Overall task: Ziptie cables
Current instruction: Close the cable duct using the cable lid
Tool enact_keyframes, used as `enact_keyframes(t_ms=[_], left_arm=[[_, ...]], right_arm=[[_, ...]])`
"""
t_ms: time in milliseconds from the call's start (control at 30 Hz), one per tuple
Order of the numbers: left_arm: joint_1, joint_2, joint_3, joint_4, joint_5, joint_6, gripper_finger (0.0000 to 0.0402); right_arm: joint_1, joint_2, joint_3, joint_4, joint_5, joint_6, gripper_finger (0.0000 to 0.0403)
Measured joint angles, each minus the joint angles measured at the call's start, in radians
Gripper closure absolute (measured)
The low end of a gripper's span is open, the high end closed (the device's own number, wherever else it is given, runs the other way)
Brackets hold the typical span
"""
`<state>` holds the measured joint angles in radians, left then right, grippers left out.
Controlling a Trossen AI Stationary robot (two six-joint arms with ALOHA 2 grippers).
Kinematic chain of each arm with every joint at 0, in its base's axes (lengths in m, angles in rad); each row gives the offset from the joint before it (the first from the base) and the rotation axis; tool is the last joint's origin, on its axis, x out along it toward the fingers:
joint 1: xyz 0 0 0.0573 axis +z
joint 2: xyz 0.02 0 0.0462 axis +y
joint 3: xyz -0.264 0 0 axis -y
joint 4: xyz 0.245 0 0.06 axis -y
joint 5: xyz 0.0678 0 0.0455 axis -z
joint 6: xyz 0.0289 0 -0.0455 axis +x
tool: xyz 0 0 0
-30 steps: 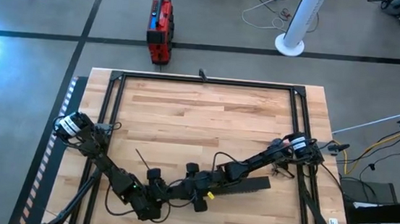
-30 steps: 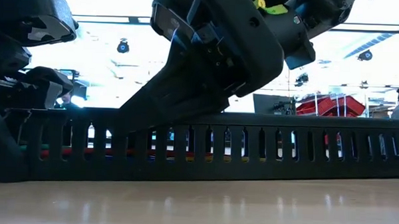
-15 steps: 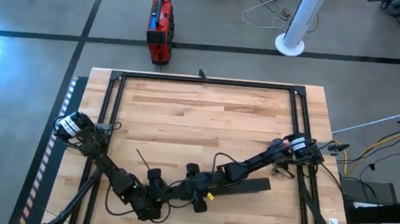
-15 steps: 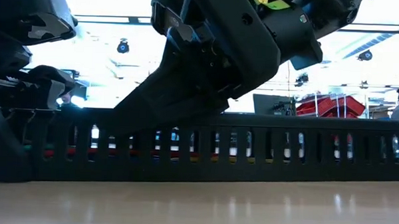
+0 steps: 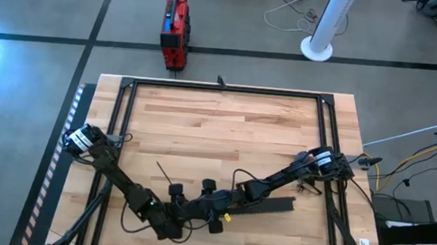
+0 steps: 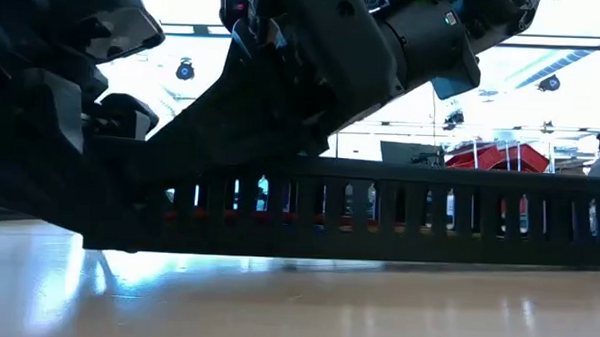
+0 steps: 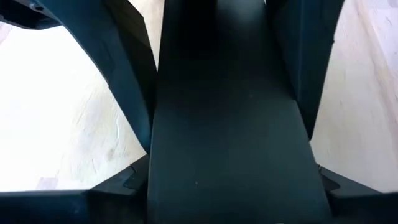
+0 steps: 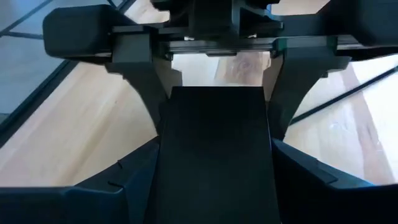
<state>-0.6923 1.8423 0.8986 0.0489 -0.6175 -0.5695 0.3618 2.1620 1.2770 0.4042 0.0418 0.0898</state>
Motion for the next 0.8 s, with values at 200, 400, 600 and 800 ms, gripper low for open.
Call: enact_keyframes(t_ms=[200,400,600,800], left_arm=[[0.008,-0.002,0.000,-0.006,0.022,0.018,0.0190],[0.011,-0.006,0.006,-0.076,0.063,-0.041,0.0193],[0.010,-0.006,0.006,-0.110,0.077,-0.065,0.0193],[0.010,-0.007,0.004,-0.117,0.085,-0.082,0.0193]], right_arm=[[0.000,0.000,0.000,-0.007,0.011,0.013,0.0173],[-0.003,0.000,0.003,-0.058,0.013,0.010,0.0171],[-0.004,-0.001,0.006,-0.117,0.021,0.013,0.0179],[-0.005,-0.002,0.009,-0.149,0.021,0.017,0.0168]])
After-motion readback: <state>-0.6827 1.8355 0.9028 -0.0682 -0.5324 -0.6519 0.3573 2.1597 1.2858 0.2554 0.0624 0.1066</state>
